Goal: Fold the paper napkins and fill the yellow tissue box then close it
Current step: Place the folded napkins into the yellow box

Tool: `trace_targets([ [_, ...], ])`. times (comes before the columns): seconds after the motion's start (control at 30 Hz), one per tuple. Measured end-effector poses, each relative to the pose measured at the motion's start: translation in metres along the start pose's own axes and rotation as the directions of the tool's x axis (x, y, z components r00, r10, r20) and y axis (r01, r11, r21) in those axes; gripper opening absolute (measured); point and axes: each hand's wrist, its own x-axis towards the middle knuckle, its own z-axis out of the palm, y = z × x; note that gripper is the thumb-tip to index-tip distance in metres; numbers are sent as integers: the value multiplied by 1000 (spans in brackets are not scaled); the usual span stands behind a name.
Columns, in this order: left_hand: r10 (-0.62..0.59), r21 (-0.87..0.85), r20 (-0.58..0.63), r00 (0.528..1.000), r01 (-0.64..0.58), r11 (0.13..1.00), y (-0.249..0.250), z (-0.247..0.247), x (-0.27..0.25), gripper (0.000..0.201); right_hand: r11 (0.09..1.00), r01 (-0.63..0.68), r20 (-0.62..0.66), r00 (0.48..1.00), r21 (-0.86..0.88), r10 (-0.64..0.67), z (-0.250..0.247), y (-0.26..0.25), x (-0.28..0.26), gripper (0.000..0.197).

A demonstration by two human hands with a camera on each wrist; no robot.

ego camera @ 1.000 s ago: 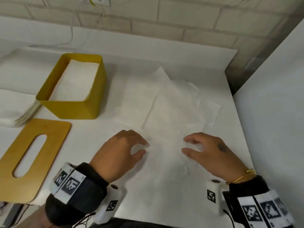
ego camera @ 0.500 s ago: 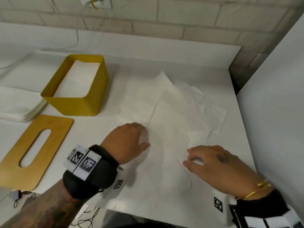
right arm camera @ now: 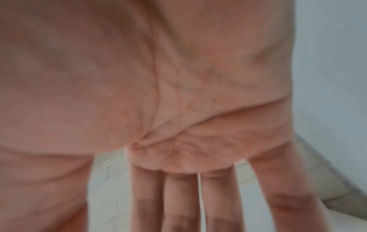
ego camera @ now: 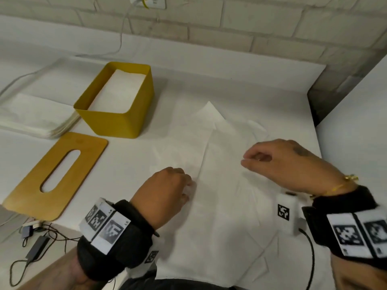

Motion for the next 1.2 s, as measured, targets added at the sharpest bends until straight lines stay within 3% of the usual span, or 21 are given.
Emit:
trace_targets([
  [0.13,8,-9,-18,1000,-8,1000,1,1,-2,26,994,91,-61,994,64,-87,-14,-22,76,25],
  [0.27,4,-15,-25,1000,-5,1000,3,-1,-5,26,998,59,46,997,13,-59,-7,-33,132,35],
  [0.4,-11,-42,-25,1000,10,999,3,-1,-5,28,997,48,133,990,-53,-41,-2,-29,153,39],
  [0.47,-16,-55,-28,999,15,998,2,-2,-6,28,997,58,131,990,-57,-50,-2,-24,157,31],
  [0.63,-20,-90,-23,1000,18,996,-3,-5,-2,32,980,118,63,990,157,-130,-12,-6,154,11],
  [0.73,1,-115,-45,999,-7,993,-7,-16,3,49,909,186,37,976,372,-215,-23,1,142,7],
  [0.8,4,-218,-165,986,-41,975,-6,-30,6,71,809,253,-1,955,531,-298,-31,-1,127,9],
  [0.9,-37,-400,-405,914,-141,906,2,-52,15,95,682,350,-53,908,643,-416,-45,-14,105,21],
  [0.97,-99,-543,-426,899,-166,823,13,-61,24,101,631,418,-84,869,654,-488,-52,-28,91,21],
  [1.03,-110,-668,-381,918,-191,719,26,-67,33,90,590,476,-112,831,652,-546,-56,-42,80,17],
  [1.13,-119,-735,-402,908,-243,632,39,-66,40,34,564,549,-205,804,617,-557,-57,-56,75,12],
  [1.2,-191,-849,-354,916,-229,476,38,-62,41,22,581,583,-291,803,568,-521,-55,-59,77,8],
])
